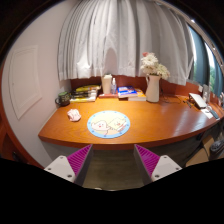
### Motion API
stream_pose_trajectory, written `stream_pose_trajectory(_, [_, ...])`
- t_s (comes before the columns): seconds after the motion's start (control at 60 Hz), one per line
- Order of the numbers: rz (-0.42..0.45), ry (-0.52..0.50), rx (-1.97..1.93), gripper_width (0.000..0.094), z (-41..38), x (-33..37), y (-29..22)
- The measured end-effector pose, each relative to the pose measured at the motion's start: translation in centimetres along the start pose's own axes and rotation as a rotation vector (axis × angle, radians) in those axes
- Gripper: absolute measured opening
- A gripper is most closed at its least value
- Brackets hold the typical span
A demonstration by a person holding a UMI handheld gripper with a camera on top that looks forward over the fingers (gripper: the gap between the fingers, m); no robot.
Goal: Arrange mouse
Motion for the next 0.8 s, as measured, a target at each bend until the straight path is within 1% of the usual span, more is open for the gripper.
stream_pose_trajectory(0.117, [-0.053,-0.047,0.016,0.0823,-4.9,-3.4,2.7])
stream_pose_trajectory(0.217, [-0.082,-0.082,0.009,0.0825,-9.2,-6.8,3.7])
stream_pose_trajectory(0.483, [-0.145,-0.134,0.025,0.0827,-18.6,-17.8,2.7])
stream_pose_trajectory(0.65, [-0.182,-0.113,0.058,0.0836,-21.6,-24.6,1.5])
stream_pose_trajectory(0.8, [-0.205,-0.074,0.054,0.0836,-22.3,-29.9,0.5])
Point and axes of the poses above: the point between the fingertips, and its own axes, seen from behind it with the camera up: z to the right, y down, x backward, against the way the camera looks, the point moved 5 cm from there along x, backward, against the way the camera looks, and after that the axes turned 12 degrees about z, right-handed, at the moved point
